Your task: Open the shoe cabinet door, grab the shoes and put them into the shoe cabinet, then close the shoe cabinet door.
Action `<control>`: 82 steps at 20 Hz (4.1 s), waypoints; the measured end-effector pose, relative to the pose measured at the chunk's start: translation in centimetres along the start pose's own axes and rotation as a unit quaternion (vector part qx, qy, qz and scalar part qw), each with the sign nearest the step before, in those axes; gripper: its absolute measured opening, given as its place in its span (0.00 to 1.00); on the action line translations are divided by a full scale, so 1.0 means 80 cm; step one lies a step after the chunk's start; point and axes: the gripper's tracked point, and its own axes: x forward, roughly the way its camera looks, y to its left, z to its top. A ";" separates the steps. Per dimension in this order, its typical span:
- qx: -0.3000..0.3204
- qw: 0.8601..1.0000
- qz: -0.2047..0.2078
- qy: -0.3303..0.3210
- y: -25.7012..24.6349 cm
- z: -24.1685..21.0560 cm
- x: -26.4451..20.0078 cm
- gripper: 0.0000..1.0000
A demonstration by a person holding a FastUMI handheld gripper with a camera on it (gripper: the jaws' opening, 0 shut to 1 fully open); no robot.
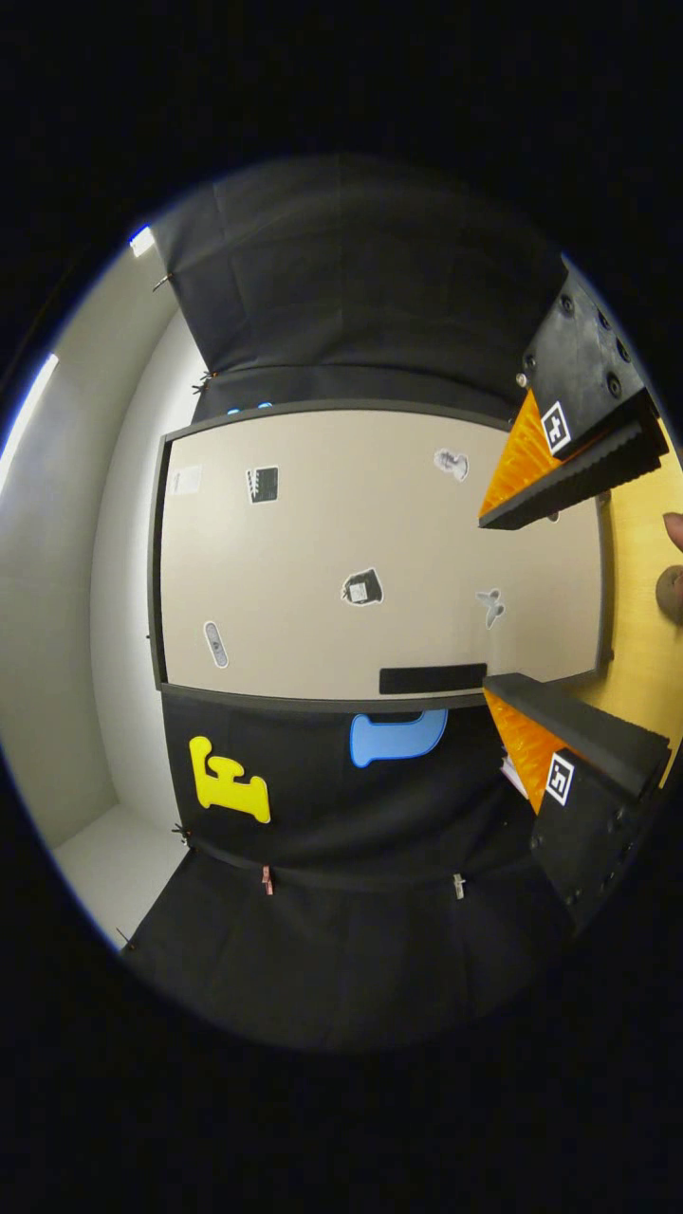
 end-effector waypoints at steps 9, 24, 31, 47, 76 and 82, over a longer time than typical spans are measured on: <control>-0.016 1.000 0.000 0.005 0.064 -0.019 0.134 0.98; 0.000 0.999 -0.029 0.036 0.083 -0.065 0.222 0.34; 0.010 0.999 -0.002 0.038 0.084 -0.063 0.204 0.22; 0.023 0.997 0.073 0.029 -0.002 -0.031 -0.008 0.22; 0.063 0.997 0.042 0.005 -0.323 0.008 -0.116 0.13; 0.066 0.998 0.020 0.004 -0.317 0.002 -0.154 0.12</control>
